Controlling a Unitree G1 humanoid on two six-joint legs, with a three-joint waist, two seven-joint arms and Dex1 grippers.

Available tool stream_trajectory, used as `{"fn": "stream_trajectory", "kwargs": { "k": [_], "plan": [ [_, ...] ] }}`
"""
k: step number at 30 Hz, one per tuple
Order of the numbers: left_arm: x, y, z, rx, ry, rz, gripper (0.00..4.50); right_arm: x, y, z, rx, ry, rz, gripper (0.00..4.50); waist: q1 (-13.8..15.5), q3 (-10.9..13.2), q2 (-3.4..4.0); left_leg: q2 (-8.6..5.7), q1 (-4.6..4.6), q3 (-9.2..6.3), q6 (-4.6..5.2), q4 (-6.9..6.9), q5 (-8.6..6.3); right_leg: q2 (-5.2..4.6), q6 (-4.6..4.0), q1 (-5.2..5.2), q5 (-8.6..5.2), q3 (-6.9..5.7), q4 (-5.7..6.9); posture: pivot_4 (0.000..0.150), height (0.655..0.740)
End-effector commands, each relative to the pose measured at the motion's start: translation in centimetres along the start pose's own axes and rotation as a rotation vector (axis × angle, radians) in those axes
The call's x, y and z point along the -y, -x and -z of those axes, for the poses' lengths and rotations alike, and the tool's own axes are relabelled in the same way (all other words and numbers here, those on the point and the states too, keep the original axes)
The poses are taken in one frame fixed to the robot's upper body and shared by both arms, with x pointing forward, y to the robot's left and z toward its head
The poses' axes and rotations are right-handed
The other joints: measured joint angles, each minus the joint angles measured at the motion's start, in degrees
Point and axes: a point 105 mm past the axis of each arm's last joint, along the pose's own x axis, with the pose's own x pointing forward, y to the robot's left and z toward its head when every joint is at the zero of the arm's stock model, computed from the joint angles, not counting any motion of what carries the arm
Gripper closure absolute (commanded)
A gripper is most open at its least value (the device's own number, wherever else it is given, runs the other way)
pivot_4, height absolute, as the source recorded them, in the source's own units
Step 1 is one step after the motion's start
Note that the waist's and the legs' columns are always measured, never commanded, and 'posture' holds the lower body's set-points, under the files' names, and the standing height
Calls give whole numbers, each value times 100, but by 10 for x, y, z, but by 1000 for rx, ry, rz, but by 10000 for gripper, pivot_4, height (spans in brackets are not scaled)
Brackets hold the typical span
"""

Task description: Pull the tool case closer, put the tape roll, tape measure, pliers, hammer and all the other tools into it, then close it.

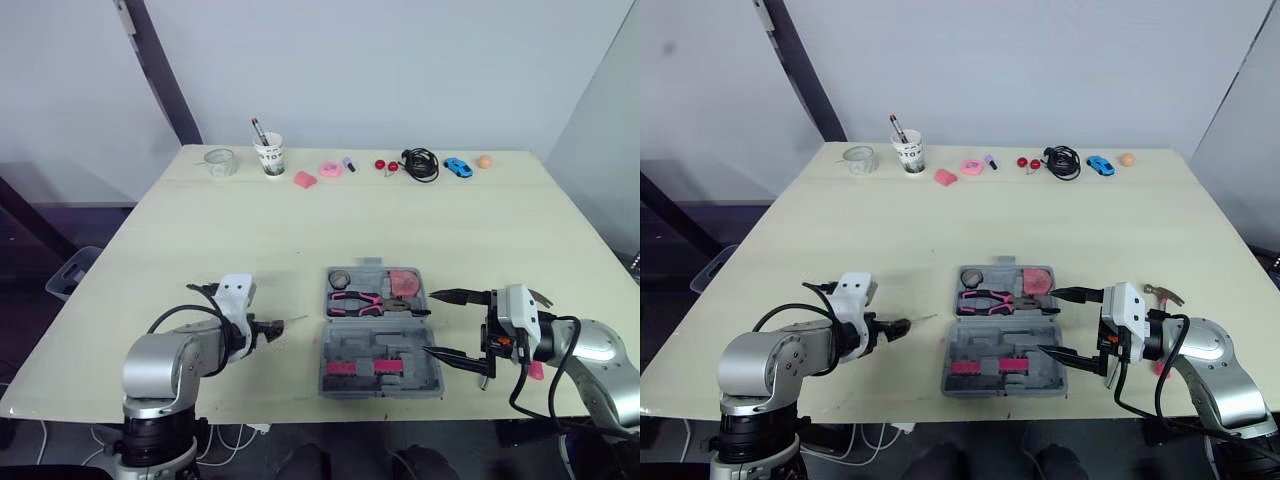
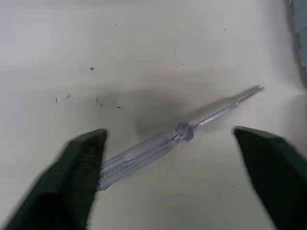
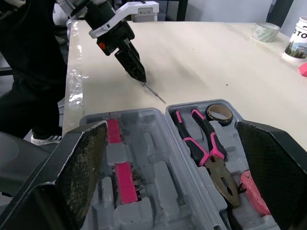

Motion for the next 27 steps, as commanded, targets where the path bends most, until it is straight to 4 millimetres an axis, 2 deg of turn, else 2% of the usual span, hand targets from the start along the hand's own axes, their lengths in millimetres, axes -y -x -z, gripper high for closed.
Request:
{"fn": "stream_trajectory", "kwargs": {
  "k": [1, 5, 11, 16, 20, 27],
  "plan": [
    [2, 4, -4, 80, -65, 1, 294, -1, 1, -8, 16, 39, 1, 0, 1, 0, 0, 0, 0, 0, 0, 0, 0, 0, 0, 0, 0, 0, 0, 1500, 7400],
    [3, 3, -1, 108, -159, 35, 294, -2, 1, -8, 13, 38, 3, 0, 13, 0, 0, 1, 0, 1, 0, 0, 0, -2, -6, 0, -3, 0, 0, 1500, 7400],
    [3, -2, -10, 176, -299, 105, 294, 0, 1, -8, 11, 42, 9, 0, 19, 0, 2, -3, -1, 5, 0, -1, 0, -9, -25, 0, -14, -1, -4, 1500, 7400],
    [1, -4, -3, 177, -459, 221, 294, 1, 0, -9, 11, 46, 13, 0, 6, 1, 3, -1, -1, 12, 0, -3, 0, -8, -25, -2, -14, 0, -6, 1500, 7400],
    [-9, -5, 4, 176, -552, 295, 294, 2, 0, -9, 11, 49, 17, 0, 15, 2, 4, 1, -1, 19, 0, -4, 0, -8, -25, -5, -14, 0, -7, 1500, 7400],
    [-11, -12, 11, 209, -598, 434, 294, 3, 1, -9, 9, 53, 24, 0, 20, 2, 5, 1, -5, 31, 1, -4, -1, -12, -24, -5, -14, 0, -12, 1500, 7400]
  ]
}}
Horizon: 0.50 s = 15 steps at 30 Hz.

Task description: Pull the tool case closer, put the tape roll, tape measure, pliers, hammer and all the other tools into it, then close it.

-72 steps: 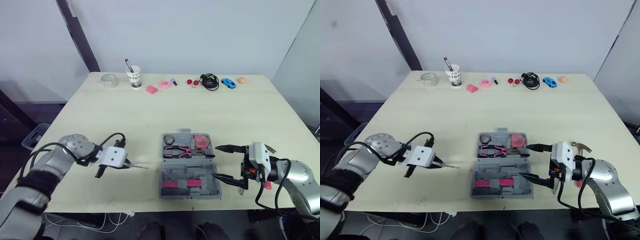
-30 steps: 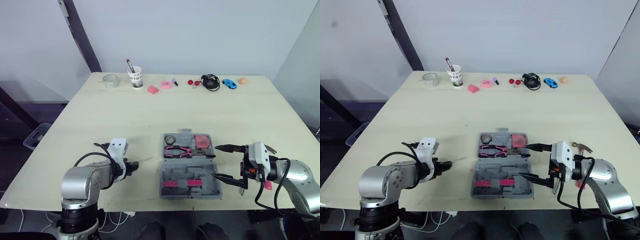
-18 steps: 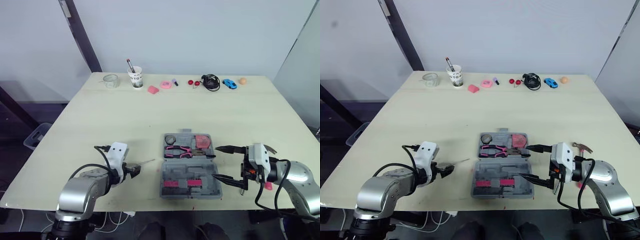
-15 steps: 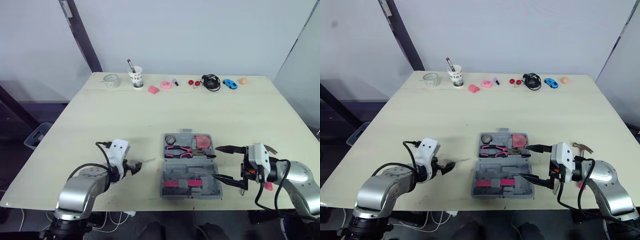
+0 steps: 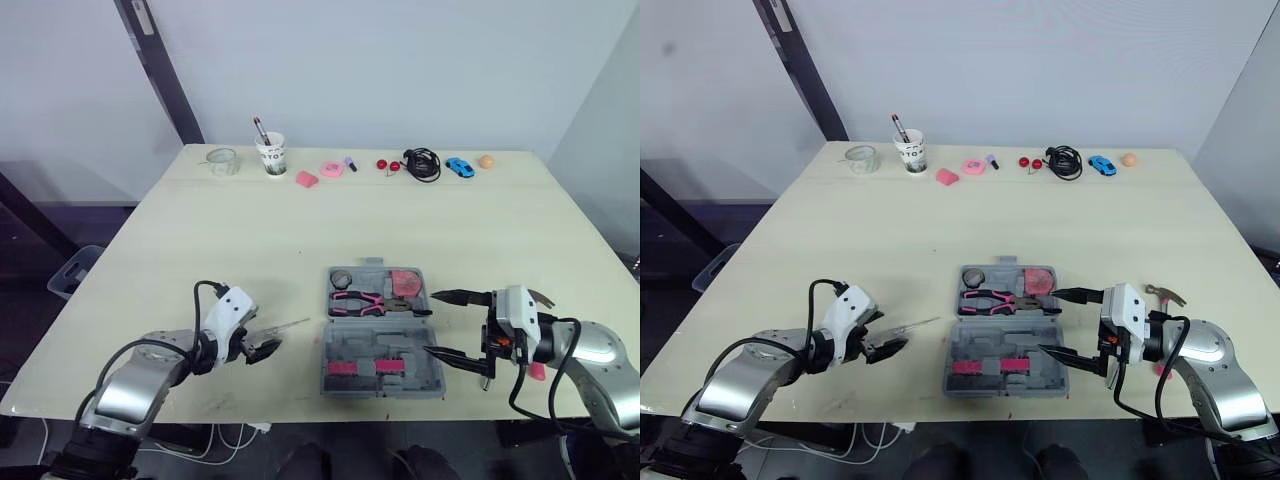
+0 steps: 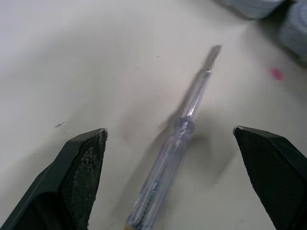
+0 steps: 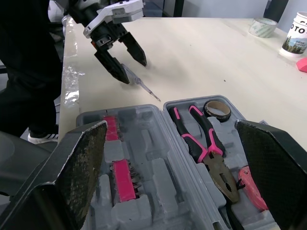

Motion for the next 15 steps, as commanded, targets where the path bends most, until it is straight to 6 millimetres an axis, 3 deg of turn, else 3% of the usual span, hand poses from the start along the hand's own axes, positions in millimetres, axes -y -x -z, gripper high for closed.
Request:
{"fn": "stream_trajectory", "kwargs": {
  "k": [1, 13, 14, 15],
  "plan": [
    [2, -3, 0, 49, -44, 76, 294, 2, 0, -12, 24, 55, 4, 0, -2, 0, 0, 0, 0, 2, 0, 0, 0, 0, 0, 0, 0, 0, 0, 1500, 7400],
    [2, -16, 15, 60, -49, 218, 294, 2, -1, -13, 25, 66, 9, 0, 6, -8, 14, -1, -1, 14, 0, 1, 0, 2, 22, 2, 12, -6, 1, 1500, 7400],
    [3, -17, 16, 59, -48, 225, 4059, 2, -1, -13, 25, 67, 11, 0, 6, -9, 15, -1, -1, 14, 0, 1, 0, 2, 22, 3, 12, -6, 1, 1500, 7400],
    [3, -17, 16, 62, -46, 225, 5078, 2, 0, -13, 23, 68, 13, 0, 6, -9, 16, -1, 0, 14, 0, 1, 0, 2, 23, 3, 12, -6, 1, 1500, 7400]
  ]
}}
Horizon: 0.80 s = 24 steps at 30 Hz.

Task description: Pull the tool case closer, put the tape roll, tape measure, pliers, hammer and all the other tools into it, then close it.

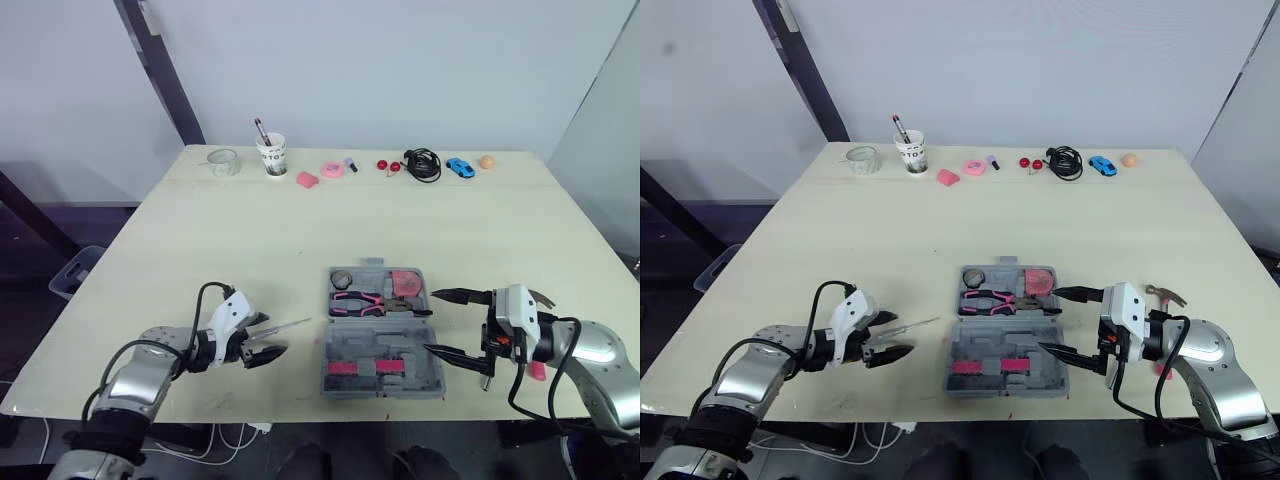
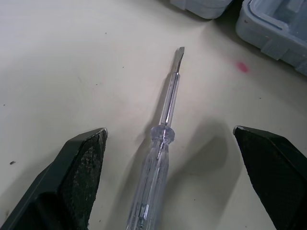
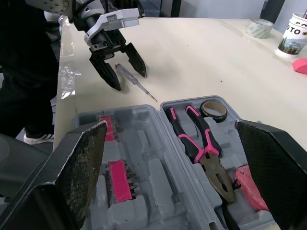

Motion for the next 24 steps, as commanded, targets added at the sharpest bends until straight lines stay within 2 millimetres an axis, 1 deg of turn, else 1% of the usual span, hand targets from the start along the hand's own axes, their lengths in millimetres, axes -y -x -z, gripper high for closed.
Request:
{"fn": "stream_trajectory", "kwargs": {
  "k": [1, 2, 3, 5, 6, 7, 8, 10, 11, 15, 20, 23, 24],
  "plan": [
    [7, -4, 7, -10, 16, 40, 6248, 1, 1, -13, 25, 61, 1, 0, -1, 0, 1, 0, 0, 0, 0, 0, 0, 0, 0, 0, 0, 0, 0, 1500, 7400],
    [8, -4, 7, -9, 16, 44, 11047, 1, 1, -13, 24, 62, 3, 0, -3, -1, 1, 0, 0, 0, 0, 0, 0, 0, 0, 0, 0, 0, 0, 1500, 7400],
    [8, -4, 8, -10, 15, 46, 13618, 1, 2, -13, 23, 62, 3, 0, -6, -1, 1, 0, 0, 0, 0, 0, 0, 0, 1, 0, 0, 0, 0, 1500, 7400],
    [9, -3, 10, -11, 18, 46, 23058, 1, 2, -13, 23, 62, 2, 0, -7, -1, 1, 0, 0, -1, 0, 0, 0, 0, 1, 0, 0, 0, 0, 1500, 7400],
    [10, -2, 11, -12, 19, 46, 23977, 1, 2, -13, 24, 62, 1, 0, -9, -1, 1, 0, 0, -1, 0, 0, 0, 0, 1, 0, 0, 0, 0, 1500, 7400],
    [8, -1, 13, -14, 22, 32, 29023, 1, 1, -12, 24, 61, -1, 0, -10, -1, 1, 1, 0, -1, 0, 0, 0, 0, 1, 0, 0, 0, 0, 1500, 7400],
    [7, 1, 15, -16, 23, 23, 31904, 1, 0, -12, 24, 60, -4, 0, -10, -1, 2, 1, 0, -1, 0, 0, 0, 0, 1, 0, 0, 0, 0, 1500, 7400],
    [4, 5, 15, -7, 32, 3, 41483, 0, -1, -12, 30, 54, -11, 0, -11, -1, 2, 2, 1, -3, 0, 0, 0, 0, 1, 0, 0, 0, 0, 1500, 7400],
    [4, 6, 14, -1, 36, -2, 44355, -1, -1, -12, 32, 51, -14, 0, -11, -2, 3, 2, 1, -3, 0, 0, 0, 1, 1, 0, 0, 0, 0, 1500, 7400],
    [2, 14, 12, 22, 44, -29, 44616, -2, 0, -12, 36, 41, -31, 0, -40, -3, 5, 6, 3, -5, 0, -2, 0, 2, 0, -2, 0, 0, 0, 1500, 7400],
    [-7, 31, 0, 63, 30, -60, 44616, -3, 0, -11, 39, 30, -46, 0, -25, -3, 5, 7, 1, -7, 0, -2, 0, 2, 0, -3, 0, 0, 0, 1500, 7400],
    [-9, 40, -15, 82, 24, -29, 44616, -1, 0, -10, 38, 31, -47, 0, -16, -1, 1, 7, 0, -6, 0, -2, 0, 2, -2, -4, -1, -1, 0, 1500, 7400],
    [-9, 43, -23, 91, 27, -9, 44616, -1, 0, -9, 39, 33, -48, 0, -8, 0, 1, 7, -1, -6, 0, -2, 0, 2, -3, -4, -2, -1, 0, 1500, 7400]
  ]
}}
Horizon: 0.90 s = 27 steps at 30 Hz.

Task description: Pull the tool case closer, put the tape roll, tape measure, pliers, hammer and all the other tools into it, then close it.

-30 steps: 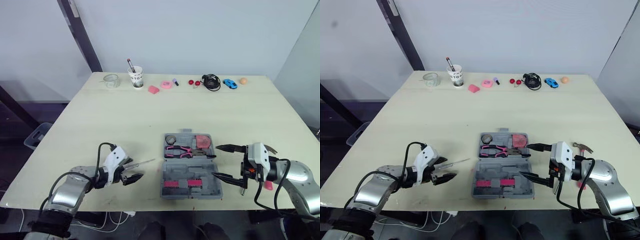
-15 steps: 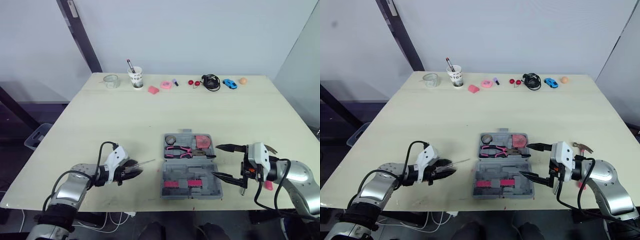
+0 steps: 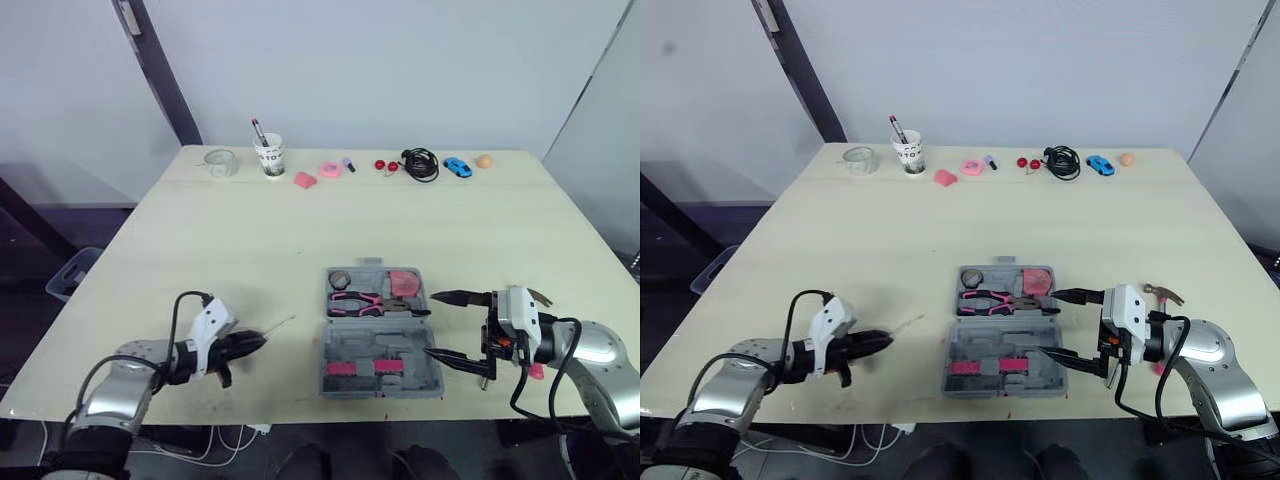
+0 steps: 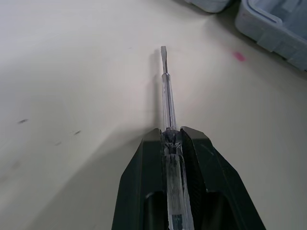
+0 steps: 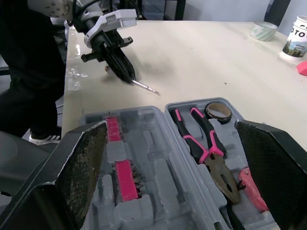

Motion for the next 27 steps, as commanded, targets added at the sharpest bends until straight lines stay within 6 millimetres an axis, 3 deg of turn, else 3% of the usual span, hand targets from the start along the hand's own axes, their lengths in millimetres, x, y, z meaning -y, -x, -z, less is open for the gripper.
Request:
{"fn": "stream_trajectory", "kwargs": {
  "k": [1, 5, 13, 27],
  "plan": [
    [-3, 14, -40, 71, -40, 43, 44616, 3, 0, -8, 27, 37, -6, 0, 17, 0, 0, 0, -1, 0, 0, 0, 0, -1, -1, 0, 0, 0, 0, 1500, 7400],
    [6, 17, -66, 83, -40, 128, 44616, 3, 0, -7, 30, 39, -4, 0, 13, 1, 0, -2, -3, 0, 0, 1, 0, -2, 0, 0, -1, -1, -1, 1500, 7400],
    [23, 7, -89, 21, -84, 248, 44616, 4, 4, -7, 29, 47, 25, 0, -3, 2, 0, -1, -3, 2, 0, 0, 0, 9, 3, 0, 1, 0, 0, 1500, 7400],
    [57, -37, -122, -49, -299, 468, 44616, 6, 13, -6, 16, 77, 97, 0, 8, 3, -1, -2, -6, 0, 0, 1, 0, 16, 4, 0, 1, 3, -1, 1500, 7400]
  ]
}}
